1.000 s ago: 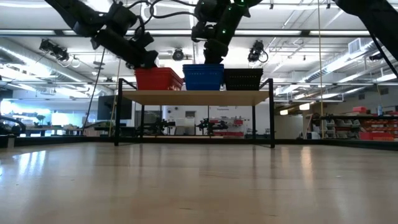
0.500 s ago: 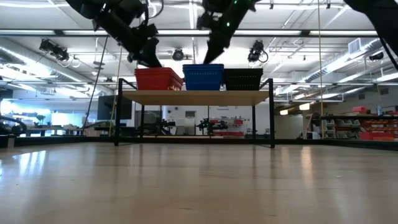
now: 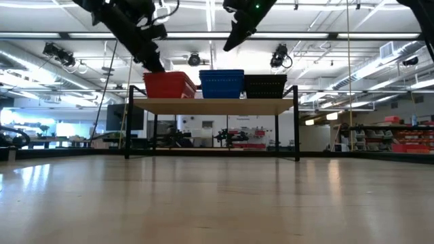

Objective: Stack baskets on shelf by color
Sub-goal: Adjust the bins on the shelf

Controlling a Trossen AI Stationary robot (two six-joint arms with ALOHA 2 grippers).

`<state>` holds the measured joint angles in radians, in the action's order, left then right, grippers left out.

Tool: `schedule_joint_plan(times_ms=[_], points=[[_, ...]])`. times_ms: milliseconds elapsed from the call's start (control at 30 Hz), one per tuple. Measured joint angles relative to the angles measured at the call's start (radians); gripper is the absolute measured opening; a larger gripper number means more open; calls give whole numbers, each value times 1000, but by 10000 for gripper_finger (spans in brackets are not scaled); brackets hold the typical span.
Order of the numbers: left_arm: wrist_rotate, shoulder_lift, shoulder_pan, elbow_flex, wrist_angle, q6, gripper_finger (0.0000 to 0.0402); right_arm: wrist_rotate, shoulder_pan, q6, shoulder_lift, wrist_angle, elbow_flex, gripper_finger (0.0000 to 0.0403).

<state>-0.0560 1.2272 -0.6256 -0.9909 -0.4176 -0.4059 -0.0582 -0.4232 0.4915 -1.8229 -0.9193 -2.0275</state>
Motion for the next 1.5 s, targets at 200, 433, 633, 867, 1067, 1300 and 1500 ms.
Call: schedule_joint_plan(times_ms=[200, 433, 633, 867, 1067, 1300, 1500], points=[[-81, -44, 42, -94, -21, -10, 98, 0, 0, -2, 1, -42, 0, 203], [-51, -45, 105, -237, -285, -24, 134, 0, -10, -3, 7, -127, 0, 203], [-78, -4, 149, -240, -417, -93, 166, 22, -19, -18, 18, -166, 0, 203], [-127, 68, 149, -238, -435, -144, 189, 42, -18, -19, 35, -180, 0, 203], [-160, 102, 121, -238, -432, -162, 191, 53, -18, -19, 39, -192, 0, 203], [-160, 117, 115, -238, -429, -136, 172, 53, -19, -18, 39, -197, 0, 203], [-157, 117, 126, -238, -427, -112, 136, 53, -19, -25, 38, -206, 0, 203]])
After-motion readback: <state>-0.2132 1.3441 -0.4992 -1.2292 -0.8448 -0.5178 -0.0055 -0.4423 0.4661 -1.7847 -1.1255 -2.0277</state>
